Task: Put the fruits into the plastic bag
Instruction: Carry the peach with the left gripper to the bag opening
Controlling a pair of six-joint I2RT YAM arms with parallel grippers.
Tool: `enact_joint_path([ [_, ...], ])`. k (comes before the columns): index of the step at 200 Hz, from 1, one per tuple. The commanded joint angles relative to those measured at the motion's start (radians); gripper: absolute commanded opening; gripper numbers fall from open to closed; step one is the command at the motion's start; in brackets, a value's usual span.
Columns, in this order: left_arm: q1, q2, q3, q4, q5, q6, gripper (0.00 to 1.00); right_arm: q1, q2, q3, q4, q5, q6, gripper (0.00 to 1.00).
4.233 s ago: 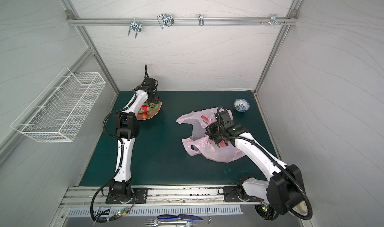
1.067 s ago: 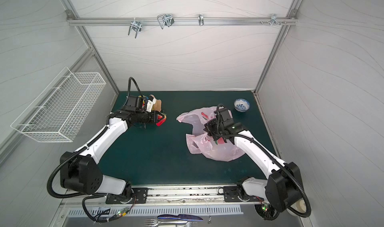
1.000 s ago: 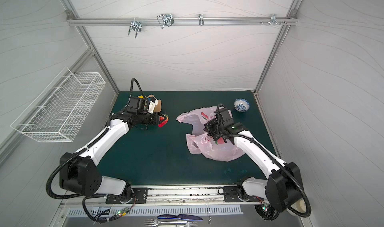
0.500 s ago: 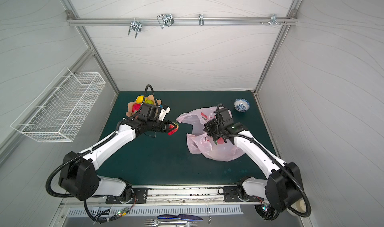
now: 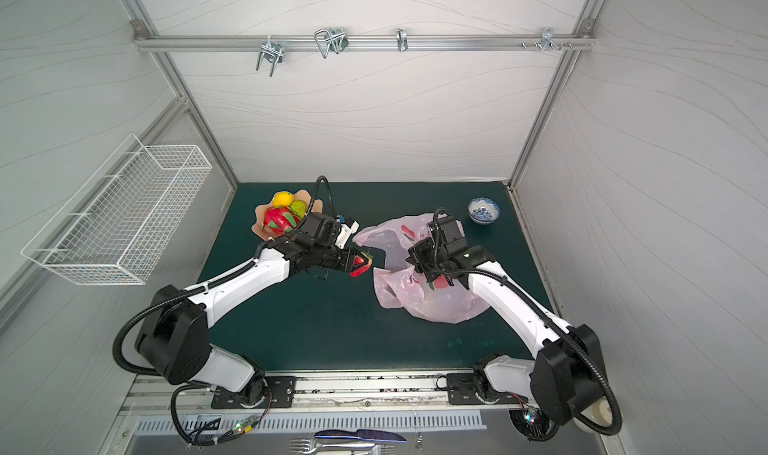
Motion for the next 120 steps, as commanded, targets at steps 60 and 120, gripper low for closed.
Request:
enact_joint_path([
  [60, -0.090, 0.143, 0.114, 0.151, -0.067, -0.070, 0.27, -0.003, -0.009, 0.016, -0.003, -0.009, 0.002, 0.00],
  [120, -0.158, 0.189, 0.103, 0.186, -0.124, -0.071, 0.27, -0.003, -0.005, 0.014, 0.003, -0.013, 0.001, 0.00],
])
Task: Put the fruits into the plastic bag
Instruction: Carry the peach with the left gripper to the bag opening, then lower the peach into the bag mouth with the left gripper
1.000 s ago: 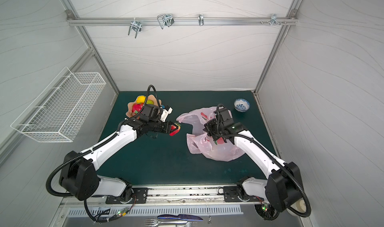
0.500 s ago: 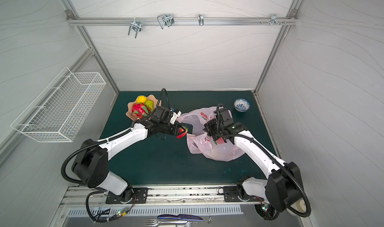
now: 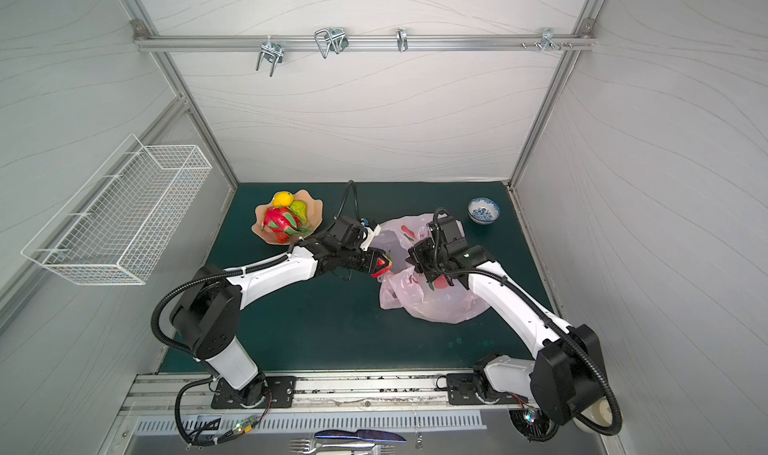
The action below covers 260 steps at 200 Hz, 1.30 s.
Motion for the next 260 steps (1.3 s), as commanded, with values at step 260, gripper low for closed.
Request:
enact_joint_path([
  [260, -0.129, 0.241, 0.196, 0.033, 0.030, 0.030, 0.24, -0.003, -0.018, -0.001, 0.010, -0.015, 0.006, 0.00],
])
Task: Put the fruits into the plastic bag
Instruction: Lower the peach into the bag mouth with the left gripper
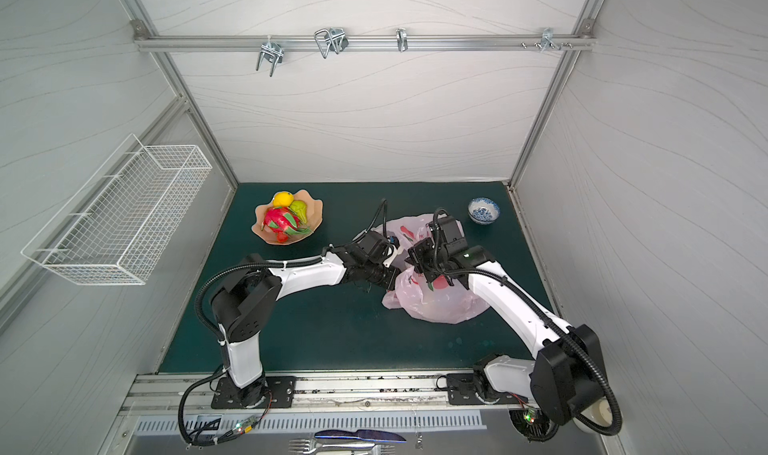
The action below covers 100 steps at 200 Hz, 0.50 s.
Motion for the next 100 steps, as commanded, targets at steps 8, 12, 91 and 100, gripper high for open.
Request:
enact_joint_path([
  [8, -0.006, 0.039, 0.115, 0.005, 0.017, 0.024, 0.24, -0.004, -0.017, 0.000, 0.010, -0.003, 0.007, 0.00],
  [12, -0.006, 0.045, 0.124, 0.001, 0.016, 0.024, 0.24, -0.003, -0.018, -0.001, 0.010, -0.003, 0.007, 0.00],
  [91, -0.006, 0.162, 0.308, 0.021, 0.058, -0.039, 0.26, -0.003, -0.032, -0.013, 0.013, -0.005, 0.010, 0.00],
  [100, -0.007, 0.171, 0.319, 0.035, 0.076, -0.057, 0.26, -0.003, -0.033, -0.015, 0.014, -0.006, 0.010, 0.00],
])
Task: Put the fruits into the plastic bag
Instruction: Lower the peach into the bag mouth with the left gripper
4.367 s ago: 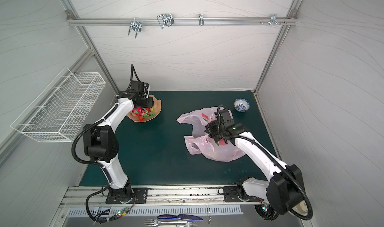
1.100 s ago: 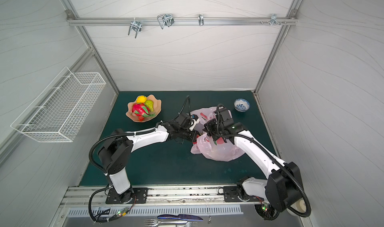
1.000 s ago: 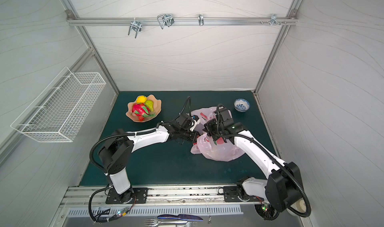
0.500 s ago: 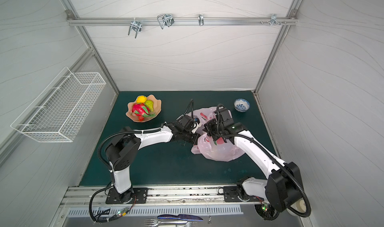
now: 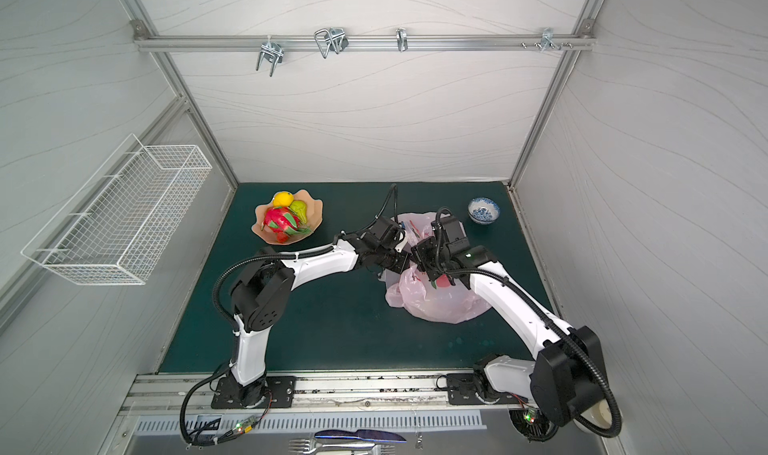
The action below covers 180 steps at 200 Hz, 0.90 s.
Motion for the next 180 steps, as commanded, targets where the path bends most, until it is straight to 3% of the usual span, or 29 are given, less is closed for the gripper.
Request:
enact_joint_path([
  [1, -0.011, 0.045, 0.084, 0.083, 0.055, -0.056, 0.26, 0.014, -0.025, -0.009, 0.010, -0.061, 0.010, 0.00],
  [24, -0.018, 0.053, 0.085, 0.123, 0.085, -0.108, 0.27, 0.014, -0.030, -0.011, 0.012, -0.061, 0.010, 0.00],
  [73, -0.024, 0.054, -0.011, 0.334, 0.153, -0.338, 0.32, 0.014, -0.034, -0.018, 0.022, -0.063, 0.015, 0.00],
  [101, -0.034, 0.075, -0.022, 0.405, 0.211, -0.434, 0.49, 0.014, -0.034, -0.016, 0.027, -0.059, 0.017, 0.00],
  [123, -0.040, 0.073, -0.027, 0.425, 0.225, -0.466, 0.71, 0.012, -0.040, -0.016, 0.029, -0.054, 0.019, 0.00],
  [180, -0.036, 0.016, -0.040, 0.316, 0.185, -0.412, 0.84, 0.009, -0.054, -0.027, 0.031, -0.056, 0.022, 0.00],
])
